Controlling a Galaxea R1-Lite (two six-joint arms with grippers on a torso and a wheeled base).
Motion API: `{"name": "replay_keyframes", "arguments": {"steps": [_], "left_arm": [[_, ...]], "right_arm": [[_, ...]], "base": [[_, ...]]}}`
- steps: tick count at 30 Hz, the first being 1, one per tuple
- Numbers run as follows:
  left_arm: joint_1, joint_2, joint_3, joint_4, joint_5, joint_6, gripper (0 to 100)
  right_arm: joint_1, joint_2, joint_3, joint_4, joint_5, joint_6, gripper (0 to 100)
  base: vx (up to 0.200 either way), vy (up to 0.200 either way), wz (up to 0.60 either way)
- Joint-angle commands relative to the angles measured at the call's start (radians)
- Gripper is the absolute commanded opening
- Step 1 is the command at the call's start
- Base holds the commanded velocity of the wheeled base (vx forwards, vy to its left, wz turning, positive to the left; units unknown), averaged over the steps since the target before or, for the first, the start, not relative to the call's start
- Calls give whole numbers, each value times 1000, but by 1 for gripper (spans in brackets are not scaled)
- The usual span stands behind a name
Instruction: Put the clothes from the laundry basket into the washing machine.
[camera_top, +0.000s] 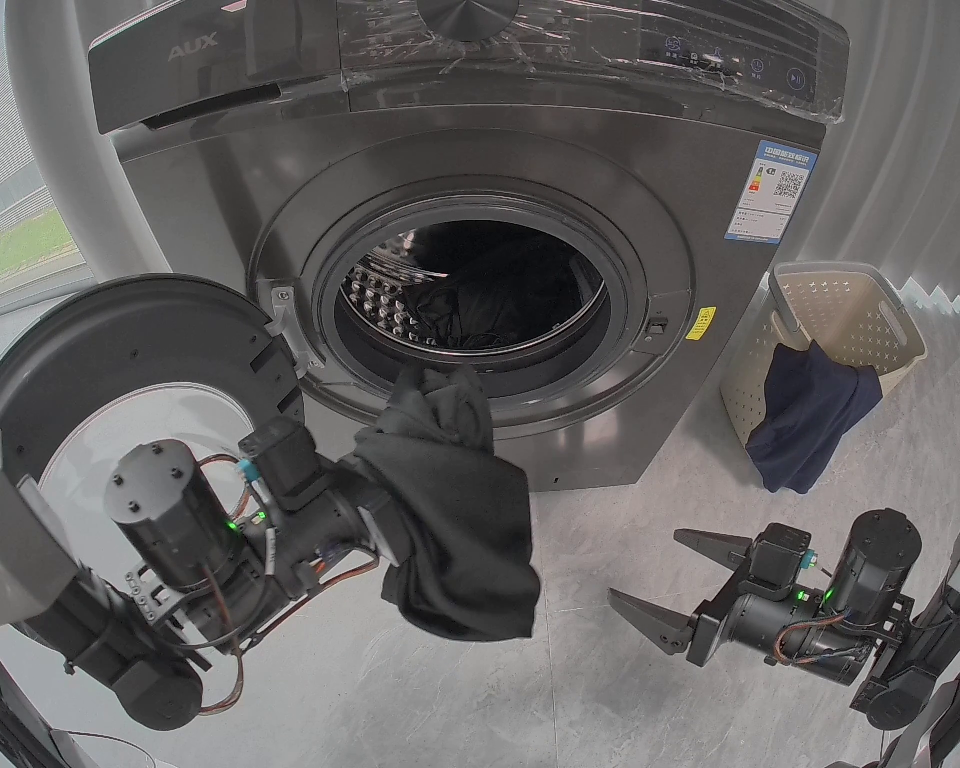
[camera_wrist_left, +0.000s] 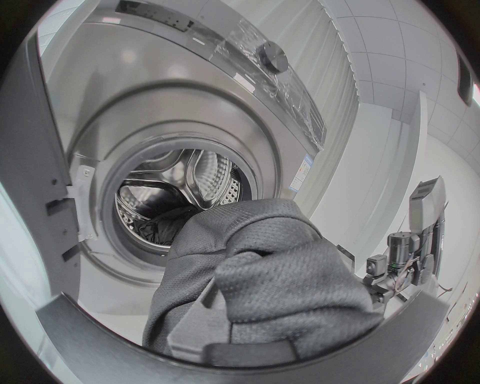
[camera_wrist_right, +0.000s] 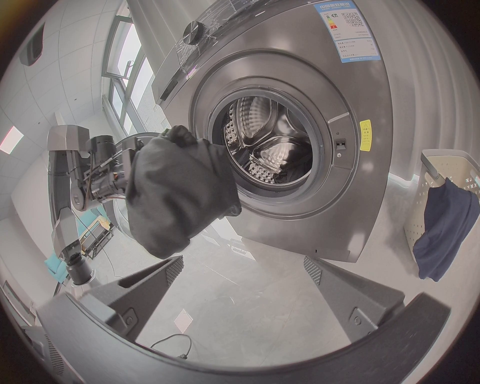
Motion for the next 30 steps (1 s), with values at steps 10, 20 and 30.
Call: {"name": "replay_keyframes", "arguments": {"steps": [10,20,30], "left_arm": [[17,-169,160,1,2,-32,0],[58,-121,205,-1,-18,-21,0],[41,-121,216,-1,-18,-2,0]], "right_arm": [[-107,45,-162,-8,-84,11,100],[-110,36,-184,-10,-104,21,100],[-96,36,-173,-10,-129,24,100]], "base": [[0,0,0],[0,0,0],[200,0,0]]}}
